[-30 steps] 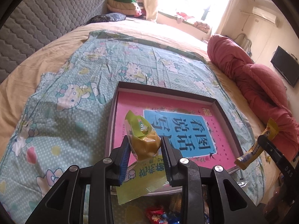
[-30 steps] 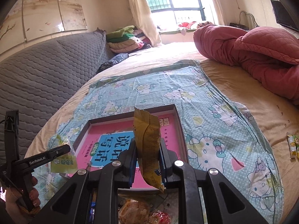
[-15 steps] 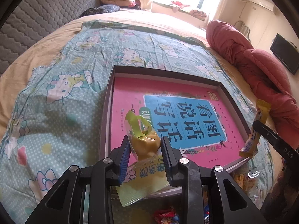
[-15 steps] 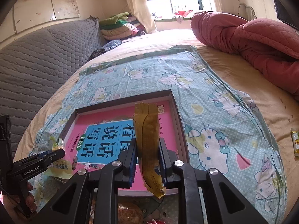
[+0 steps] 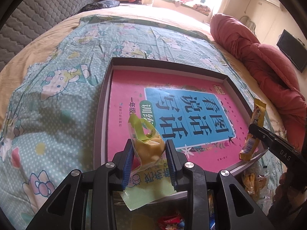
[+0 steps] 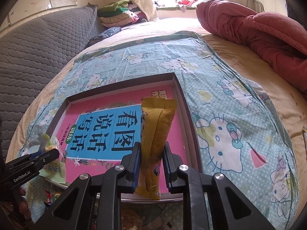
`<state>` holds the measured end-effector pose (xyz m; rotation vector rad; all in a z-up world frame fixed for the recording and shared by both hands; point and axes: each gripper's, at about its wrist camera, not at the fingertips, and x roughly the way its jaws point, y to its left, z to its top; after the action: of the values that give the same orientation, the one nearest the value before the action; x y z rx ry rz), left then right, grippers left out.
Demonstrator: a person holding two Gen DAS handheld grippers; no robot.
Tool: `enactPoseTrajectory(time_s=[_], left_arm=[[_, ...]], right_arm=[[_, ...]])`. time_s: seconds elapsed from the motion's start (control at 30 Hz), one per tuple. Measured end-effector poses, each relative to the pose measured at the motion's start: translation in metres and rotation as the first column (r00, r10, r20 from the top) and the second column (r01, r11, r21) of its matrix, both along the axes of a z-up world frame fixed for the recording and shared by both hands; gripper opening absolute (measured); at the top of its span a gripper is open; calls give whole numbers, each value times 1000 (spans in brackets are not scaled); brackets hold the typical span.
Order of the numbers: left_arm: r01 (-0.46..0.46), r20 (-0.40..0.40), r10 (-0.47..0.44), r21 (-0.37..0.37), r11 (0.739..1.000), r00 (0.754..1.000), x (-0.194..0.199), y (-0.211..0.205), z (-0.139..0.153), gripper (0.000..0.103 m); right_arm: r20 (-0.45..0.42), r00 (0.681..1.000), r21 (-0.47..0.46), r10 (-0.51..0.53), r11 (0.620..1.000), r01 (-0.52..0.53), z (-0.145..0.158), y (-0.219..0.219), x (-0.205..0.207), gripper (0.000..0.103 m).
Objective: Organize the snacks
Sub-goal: 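Lift both held snacks and carry them over the pink-lined tray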
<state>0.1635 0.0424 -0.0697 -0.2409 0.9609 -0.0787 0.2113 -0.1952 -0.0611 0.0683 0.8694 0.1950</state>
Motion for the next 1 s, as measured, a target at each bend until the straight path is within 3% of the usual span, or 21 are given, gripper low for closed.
enactPoseTrajectory(time_s=[0.53, 0.67, 1.0], left_arm=[[10, -25, -11, -54, 998, 1000, 3, 4, -3, 37], [15, -9, -16, -51, 999, 1000, 2, 3, 1, 45], [2, 6, -2, -64, 998, 1000, -3, 8, 8, 50]], right_arm=[[-43, 999, -17, -5, 1000, 4, -7, 1, -1, 24], [-43, 999, -22, -12, 1000, 11, -7, 1, -2, 29], [-29, 999, -27, -19, 999, 18, -1, -3, -6, 36]])
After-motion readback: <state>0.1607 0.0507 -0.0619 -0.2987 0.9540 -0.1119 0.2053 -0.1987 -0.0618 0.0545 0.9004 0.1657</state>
